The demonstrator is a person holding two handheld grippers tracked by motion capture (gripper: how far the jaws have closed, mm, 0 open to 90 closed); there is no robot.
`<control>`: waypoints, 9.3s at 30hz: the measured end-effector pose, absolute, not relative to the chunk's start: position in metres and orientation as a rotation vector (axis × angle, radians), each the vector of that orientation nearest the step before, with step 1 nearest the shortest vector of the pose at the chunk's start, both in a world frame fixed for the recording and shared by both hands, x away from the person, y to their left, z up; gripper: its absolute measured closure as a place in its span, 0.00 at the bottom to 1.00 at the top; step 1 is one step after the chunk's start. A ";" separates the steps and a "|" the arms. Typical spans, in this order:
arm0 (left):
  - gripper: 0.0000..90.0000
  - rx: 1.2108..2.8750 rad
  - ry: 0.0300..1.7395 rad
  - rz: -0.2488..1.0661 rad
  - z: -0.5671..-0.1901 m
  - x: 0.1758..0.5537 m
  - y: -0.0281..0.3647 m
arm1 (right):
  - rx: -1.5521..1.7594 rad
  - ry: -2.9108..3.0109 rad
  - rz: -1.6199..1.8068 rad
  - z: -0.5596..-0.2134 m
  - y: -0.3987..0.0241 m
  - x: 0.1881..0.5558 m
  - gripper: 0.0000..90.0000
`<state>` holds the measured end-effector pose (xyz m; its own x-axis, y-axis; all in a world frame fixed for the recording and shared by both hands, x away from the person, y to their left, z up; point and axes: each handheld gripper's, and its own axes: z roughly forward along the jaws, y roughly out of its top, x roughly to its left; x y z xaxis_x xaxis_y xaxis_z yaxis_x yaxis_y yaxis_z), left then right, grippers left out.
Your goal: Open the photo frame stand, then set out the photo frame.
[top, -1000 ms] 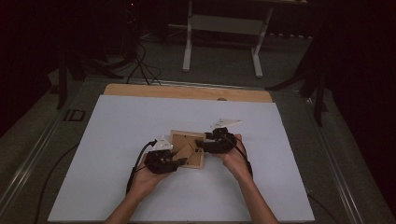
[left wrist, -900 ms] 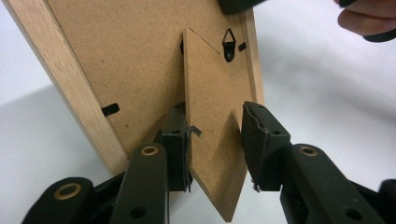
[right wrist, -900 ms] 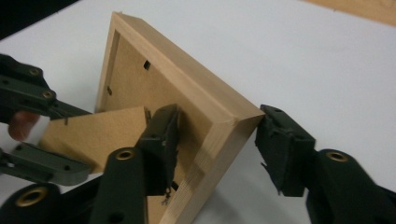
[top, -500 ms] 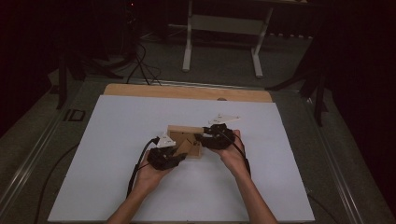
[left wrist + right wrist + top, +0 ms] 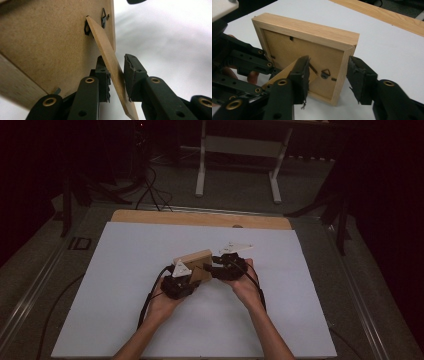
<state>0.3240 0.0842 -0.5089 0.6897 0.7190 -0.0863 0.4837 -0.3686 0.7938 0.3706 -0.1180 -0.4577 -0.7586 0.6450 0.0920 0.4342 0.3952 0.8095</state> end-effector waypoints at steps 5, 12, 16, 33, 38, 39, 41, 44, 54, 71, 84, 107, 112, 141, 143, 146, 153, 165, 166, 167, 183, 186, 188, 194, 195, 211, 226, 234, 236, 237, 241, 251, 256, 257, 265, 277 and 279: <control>0.83 2.079 0.906 0.378 -0.510 0.322 0.083 | 0.972 2.411 1.285 -0.459 -0.120 0.373 0.52; 0.87 2.108 0.853 0.372 -0.512 0.319 0.086 | 0.924 2.441 1.326 -0.461 -0.121 0.376 0.42; 0.90 2.110 0.834 0.368 -0.512 0.318 0.086 | 0.882 2.466 1.335 -0.465 -0.119 0.379 0.38; 0.77 2.109 0.838 0.452 -0.505 0.310 0.094 | 0.788 2.493 1.346 -0.470 -0.114 0.382 0.34; 0.78 2.122 0.833 0.455 -0.506 0.309 0.094 | 0.744 2.505 1.367 -0.472 -0.111 0.384 0.31; 0.77 2.122 0.833 0.455 -0.506 0.309 0.094 | 0.744 2.505 1.367 -0.472 -0.111 0.384 0.31; 0.76 2.120 0.840 0.443 -0.507 0.307 0.097 | 0.706 2.507 1.390 -0.472 -0.110 0.384 0.30; 0.76 2.118 0.844 0.433 -0.508 0.305 0.101 | 0.676 2.510 1.404 -0.472 -0.110 0.384 0.30; 0.72 2.088 0.869 0.411 -0.506 0.306 0.112 | 0.589 2.502 1.324 -0.470 -0.107 0.375 0.34; 0.84 2.102 0.831 0.395 -0.505 0.307 0.109 | 0.513 2.461 1.323 -0.466 -0.116 0.354 0.54; 0.89 2.136 0.818 0.464 -0.504 0.317 0.097 | 0.535 2.408 1.279 -0.469 -0.123 0.348 0.60; 0.75 2.141 0.867 0.397 -0.508 0.310 0.103 | 0.561 2.412 1.252 -0.477 -0.120 0.337 0.57; 0.77 2.146 0.895 0.378 -0.510 0.309 0.109 | 0.575 2.404 1.254 -0.478 -0.120 0.336 0.57; 0.75 2.119 0.917 0.388 -0.509 0.301 0.119 | 0.599 2.425 1.286 -0.477 -0.128 0.334 0.45; 0.75 2.115 0.919 0.391 -0.508 0.300 0.120 | 0.605 2.431 1.292 -0.477 -0.129 0.333 0.45; 0.75 2.107 0.924 0.394 -0.508 0.300 0.121 | 0.607 2.441 1.290 -0.477 -0.129 0.332 0.44; 0.74 2.098 0.931 0.393 -0.507 0.299 0.122 | 0.609 2.451 1.279 -0.475 -0.131 0.329 0.41; 0.74 2.082 0.939 0.401 -0.505 0.298 0.125 | 0.628 2.514 1.267 -0.479 -0.140 0.324 0.32; 0.74 2.082 0.939 0.401 -0.505 0.298 0.125 | 0.628 2.514 1.267 -0.479 -0.140 0.324 0.32; 0.74 2.073 0.942 0.399 -0.504 0.298 0.126 | 0.642 2.502 1.270 -0.479 -0.143 0.323 0.29; 0.72 2.041 0.956 0.395 -0.500 0.299 0.130 | 0.719 2.468 1.235 -0.479 -0.157 0.324 0.17; 0.72 2.024 0.961 0.387 -0.499 0.299 0.132 | 0.734 2.456 1.218 -0.478 -0.159 0.325 0.19; 0.72 2.020 0.962 0.390 -0.498 0.300 0.133 | 0.740 2.447 1.209 -0.478 -0.161 0.325 0.26; 0.77 2.012 0.965 0.407 -0.496 0.299 0.133 | 0.754 2.424 1.226 -0.477 -0.169 0.326 0.50; 0.77 2.012 0.965 0.407 -0.496 0.299 0.133 | 0.754 2.424 1.226 -0.477 -0.169 0.326 0.50; 0.81 2.033 0.950 0.428 -0.498 0.299 0.127 | 0.933 2.318 1.323 -0.480 -0.157 0.351 0.98; 0.93 2.027 0.978 0.450 -0.499 0.301 0.127 | 0.947 2.340 1.437 -0.481 -0.131 0.366 0.99; 0.96 2.018 0.997 0.462 -0.499 0.305 0.126 | 0.959 2.356 1.452 -0.482 -0.132 0.365 0.99; 0.96 2.017 0.997 0.465 -0.499 0.306 0.125 | 0.957 2.358 1.449 -0.482 -0.132 0.365 0.99; 0.96 2.018 0.999 0.465 -0.499 0.307 0.125 | 0.954 2.359 1.447 -0.482 -0.132 0.364 0.99; 0.97 2.012 1.011 0.464 -0.499 0.311 0.124 | 0.949 2.361 1.445 -0.482 -0.133 0.362 0.99; 1.00 1.996 0.986 0.456 -0.493 0.306 0.122 | 0.940 2.367 1.433 -0.482 -0.133 0.360 0.97; 1.00 1.991 0.998 0.472 -0.492 0.306 0.121 | 0.934 2.370 1.430 -0.482 -0.133 0.359 0.97; 1.00 1.990 1.004 0.475 -0.492 0.305 0.120 | 0.934 2.368 1.428 -0.482 -0.133 0.359 0.98; 1.00 2.005 1.033 0.525 -0.490 0.307 0.115 | 0.923 2.371 1.423 -0.483 -0.131 0.355 0.99; 1.00 1.984 0.992 0.477 -0.486 0.302 0.109 | 0.909 2.372 1.421 -0.483 -0.131 0.353 0.99; 0.99 1.980 0.987 0.466 -0.485 0.301 0.108 | 0.902 2.372 1.416 -0.483 -0.131 0.352 0.99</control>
<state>0.3008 0.1079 -0.4853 0.6187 0.7845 -0.0413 0.4665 -0.3246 0.8228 0.3520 -0.1311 -0.4825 -0.7825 0.6133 0.1078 0.3858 0.3415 0.8571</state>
